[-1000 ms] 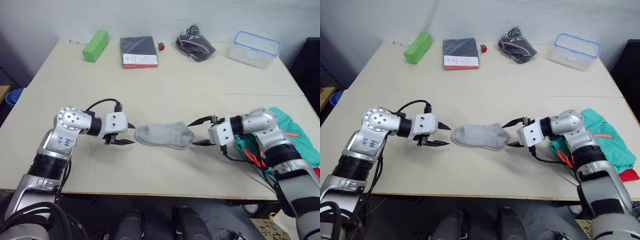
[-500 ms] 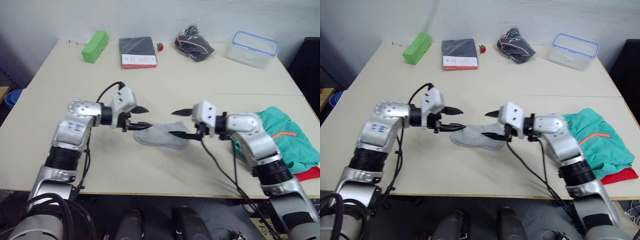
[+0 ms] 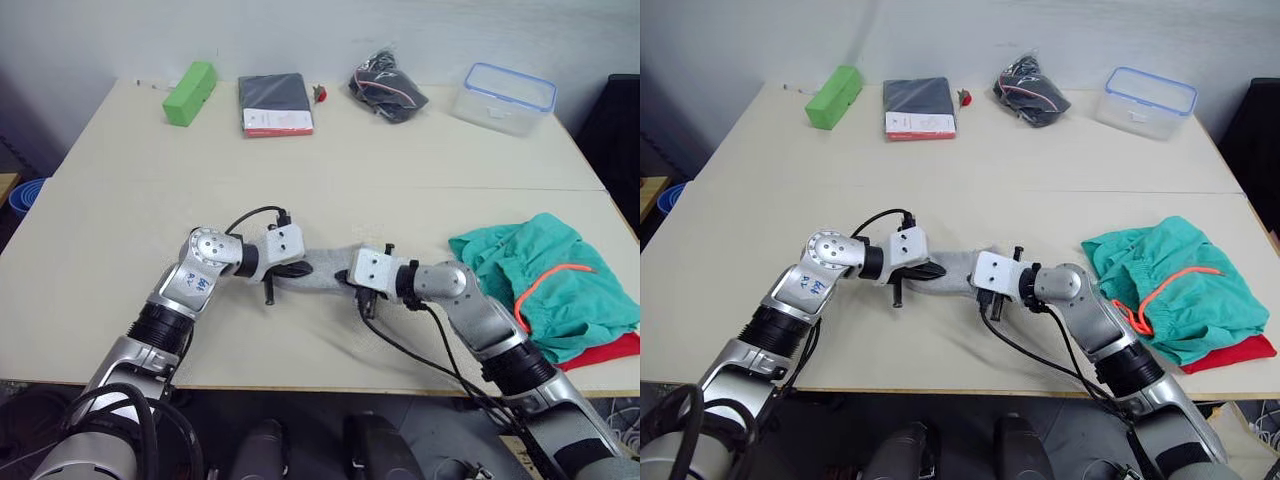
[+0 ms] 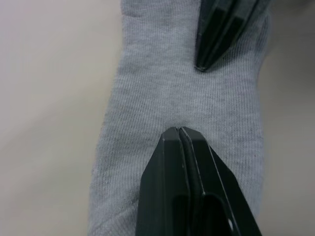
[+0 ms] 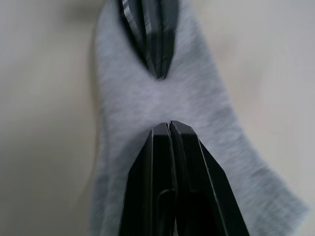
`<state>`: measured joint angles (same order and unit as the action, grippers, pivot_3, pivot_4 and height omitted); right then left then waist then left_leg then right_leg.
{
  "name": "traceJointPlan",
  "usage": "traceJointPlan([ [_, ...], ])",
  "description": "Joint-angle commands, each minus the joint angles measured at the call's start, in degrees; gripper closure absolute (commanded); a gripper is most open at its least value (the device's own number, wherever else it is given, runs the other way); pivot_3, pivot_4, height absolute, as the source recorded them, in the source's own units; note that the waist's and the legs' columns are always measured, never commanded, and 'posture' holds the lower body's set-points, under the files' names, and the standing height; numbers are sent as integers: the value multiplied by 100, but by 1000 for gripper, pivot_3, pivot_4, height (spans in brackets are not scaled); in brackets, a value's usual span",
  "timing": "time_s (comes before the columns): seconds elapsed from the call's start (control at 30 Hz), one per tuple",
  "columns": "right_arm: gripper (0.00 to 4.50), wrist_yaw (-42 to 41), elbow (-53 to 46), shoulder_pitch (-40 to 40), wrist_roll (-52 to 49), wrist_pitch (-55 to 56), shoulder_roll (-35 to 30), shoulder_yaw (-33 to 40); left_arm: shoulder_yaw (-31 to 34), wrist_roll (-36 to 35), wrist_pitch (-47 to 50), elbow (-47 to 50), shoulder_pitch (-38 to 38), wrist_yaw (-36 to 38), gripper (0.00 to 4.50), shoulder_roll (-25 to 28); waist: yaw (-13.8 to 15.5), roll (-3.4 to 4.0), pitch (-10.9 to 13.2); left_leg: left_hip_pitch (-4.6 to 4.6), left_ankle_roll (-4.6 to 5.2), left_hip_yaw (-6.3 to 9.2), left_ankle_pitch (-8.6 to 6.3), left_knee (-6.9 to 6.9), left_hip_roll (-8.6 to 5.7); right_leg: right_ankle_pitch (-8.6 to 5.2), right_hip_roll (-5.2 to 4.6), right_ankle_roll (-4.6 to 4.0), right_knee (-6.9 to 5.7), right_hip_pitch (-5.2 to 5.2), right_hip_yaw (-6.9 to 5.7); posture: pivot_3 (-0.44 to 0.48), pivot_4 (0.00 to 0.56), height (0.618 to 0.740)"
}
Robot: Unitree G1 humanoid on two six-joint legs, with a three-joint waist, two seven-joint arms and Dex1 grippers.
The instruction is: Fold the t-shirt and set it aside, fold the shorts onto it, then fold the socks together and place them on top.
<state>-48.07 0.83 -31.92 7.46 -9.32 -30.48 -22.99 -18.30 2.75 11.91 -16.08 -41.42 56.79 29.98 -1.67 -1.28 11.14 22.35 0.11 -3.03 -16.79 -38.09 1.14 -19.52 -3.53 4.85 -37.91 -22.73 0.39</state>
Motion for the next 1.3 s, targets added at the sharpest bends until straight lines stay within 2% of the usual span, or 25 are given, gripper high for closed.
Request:
traceJointPlan([
  [0.03, 4443, 135, 211, 133, 462, 435, -398, 42, -13, 225, -34, -144, 246, -67, 4466, 197, 0, -3, -4, -6, 1, 0, -1, 0, 0, 0, 0, 0, 0, 5, 0, 0, 150, 740],
  [0.27, 4443, 290, 723, 16, 333, 599, -661, 583, 101, 155, -9, 96, 581, -127, 4466, 305, -14, -11, -26, -27, 7, 1, -4, 3, 5, 0, 2, 0, 2, 25, -1, 0, 150, 740],
  [0.37, 4443, 143, 483, -131, -259, 199, -391, 978, 157, 107, 65, 268, 704, -144, 4466, 304, -13, -11, -27, -26, 6, 2, -3, 3, 5, 0, 1, 0, 2, 24, -1, 0, 150, 740],
  [0.47, 4443, 101, -71, -406, -903, -689, 143, 1229, 210, 60, 170, 418, 744, -170, 4466, 241, -75, -9, -27, -25, 4, -1, -2, 5, 11, 0, 5, 0, 0, 21, 1, 0, 150, 740],
  [0.57, 4443, 147, -183, -561, -815, -852, 431, 1013, 228, 73, 202, 436, 706, -205, 4466, 170, -68, -6, -29, -25, -2, 4, 1, 6, 15, 0, 8, -1, -6, 18, -5, 0, 150, 740],
  [0.73, 4443, 480, 297, -577, -139, -651, 823, 311, 230, 112, 229, 345, 597, -288, 4466, 60, -8, -11, -32, -21, 4, 6, -3, 6, 8, 0, 2, -1, 0, 17, -6, 0, 150, 740],
  [0.9, 4443, 601, 566, -244, 528, -8, 476, -114, 235, 92, 320, 483, 665, -297, 4466, 43, 0, -11, -33, -15, 5, 6, -4, 6, 4, 0, -1, -1, 2, 14, -5, 0, 150, 740],
  [1.17, 4443, 634, 568, 160, 547, 191, -235, 384, 314, 76, 356, 588, 865, -281, 4466, 213, 5, -12, -35, -18, 7, 9, -5, 6, 3, 0, -2, -1, 5, 21, -6, 0, 150, 740],
  [1.3, 4443, 543, 317, 155, 80, -208, -74, 720, 394, 51, 385, 614, 972, -305, 4466, 262, -23, -13, -36, -22, 8, 9, -5, 8, 6, 0, -1, -1, 7, 24, -6, 0, 150, 740],
])
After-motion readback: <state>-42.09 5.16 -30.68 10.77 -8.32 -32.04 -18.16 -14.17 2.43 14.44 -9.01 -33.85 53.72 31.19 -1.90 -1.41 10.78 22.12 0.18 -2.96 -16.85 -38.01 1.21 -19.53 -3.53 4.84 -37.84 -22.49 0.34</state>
